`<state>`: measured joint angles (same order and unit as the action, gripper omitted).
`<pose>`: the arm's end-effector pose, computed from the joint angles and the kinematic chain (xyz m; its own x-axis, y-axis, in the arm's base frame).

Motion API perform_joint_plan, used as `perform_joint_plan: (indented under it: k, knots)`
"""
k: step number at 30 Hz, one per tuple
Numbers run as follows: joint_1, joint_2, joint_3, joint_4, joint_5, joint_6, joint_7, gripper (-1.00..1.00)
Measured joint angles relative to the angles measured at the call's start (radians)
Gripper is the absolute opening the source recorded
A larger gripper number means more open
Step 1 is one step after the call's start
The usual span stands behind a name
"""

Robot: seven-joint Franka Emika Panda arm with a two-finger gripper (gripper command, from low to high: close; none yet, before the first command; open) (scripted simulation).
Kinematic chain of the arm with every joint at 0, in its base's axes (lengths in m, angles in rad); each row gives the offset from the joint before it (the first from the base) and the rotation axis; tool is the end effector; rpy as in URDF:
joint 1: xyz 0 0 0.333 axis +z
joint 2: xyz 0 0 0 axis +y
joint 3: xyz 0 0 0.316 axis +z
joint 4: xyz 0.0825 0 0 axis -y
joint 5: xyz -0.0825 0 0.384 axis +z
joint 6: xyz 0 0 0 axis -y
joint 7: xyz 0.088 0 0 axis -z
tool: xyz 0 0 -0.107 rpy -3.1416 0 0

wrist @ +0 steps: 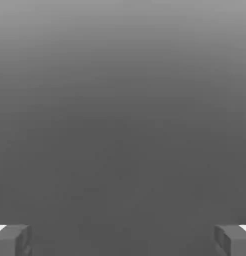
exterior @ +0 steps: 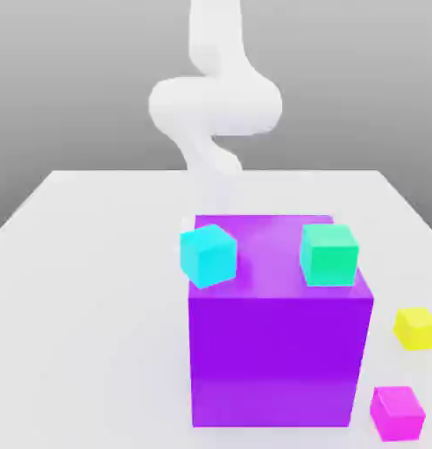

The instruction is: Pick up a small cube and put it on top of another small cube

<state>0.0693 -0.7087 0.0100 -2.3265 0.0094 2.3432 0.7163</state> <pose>0.3800 0.0316 0.6693 0.6130 -0.6130 0.4985 -0.4324 -0.7883 -0.4378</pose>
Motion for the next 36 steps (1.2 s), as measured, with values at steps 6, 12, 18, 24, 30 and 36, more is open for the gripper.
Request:
perform_joint_plan:
  k: [6, 12, 18, 24, 30, 36]
  knots:
    - [0.161, 0.223, 0.038, -0.065, 0.023, 0.106, -0.205, 0.0]
    - [0.297, 0.44, 0.101, -0.128, 0.034, 0.209, -0.396, 0.0]
    - [0.424, 0.658, 0.19, -0.191, 0.002, 0.312, -0.556, 0.0]
    - [0.542, 0.882, 0.223, -0.247, -0.118, 0.417, -0.642, 0.0]
    - [0.629, 1.088, 0.129, -0.216, -0.235, 0.57, -0.575, -1.0]
    - [0.635, 1.1, 0.122, -0.213, -0.242, 0.578, -0.569, -1.0]
